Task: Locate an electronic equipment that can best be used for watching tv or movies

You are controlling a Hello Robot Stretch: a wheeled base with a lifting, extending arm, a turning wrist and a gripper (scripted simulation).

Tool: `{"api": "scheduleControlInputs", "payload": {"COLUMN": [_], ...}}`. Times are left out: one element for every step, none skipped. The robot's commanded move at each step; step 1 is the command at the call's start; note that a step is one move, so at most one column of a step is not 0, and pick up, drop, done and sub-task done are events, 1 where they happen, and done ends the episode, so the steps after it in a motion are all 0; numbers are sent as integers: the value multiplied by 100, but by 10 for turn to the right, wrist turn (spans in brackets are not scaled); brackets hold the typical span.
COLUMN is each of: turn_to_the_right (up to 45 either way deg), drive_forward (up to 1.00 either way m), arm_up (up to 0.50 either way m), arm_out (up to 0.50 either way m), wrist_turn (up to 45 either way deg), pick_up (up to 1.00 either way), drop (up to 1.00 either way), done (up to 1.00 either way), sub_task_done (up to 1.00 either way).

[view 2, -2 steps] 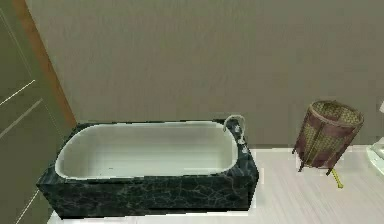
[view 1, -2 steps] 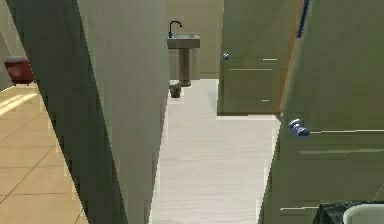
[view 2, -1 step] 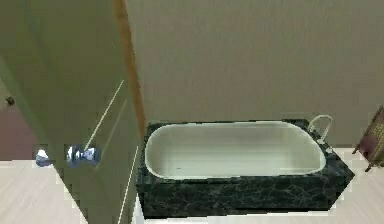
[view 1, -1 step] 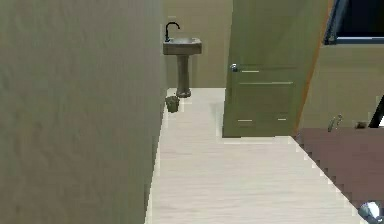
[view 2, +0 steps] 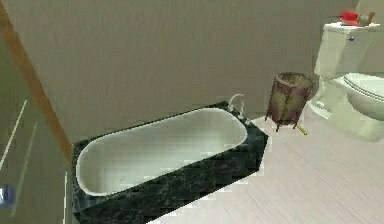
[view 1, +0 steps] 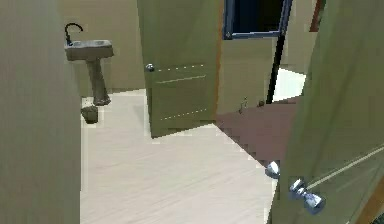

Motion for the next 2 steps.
{"api": "scheduleControlInputs", "payload": {"turn_to_the_right": [0, 180], "drive_forward": [60, 0], "arm_up": [0, 0], "arm_out": [0, 0], "wrist_turn": [0, 0], "pick_up": [0, 0], "drop": [0, 0], "done": [0, 0], "sub_task_done": [0, 0]}}
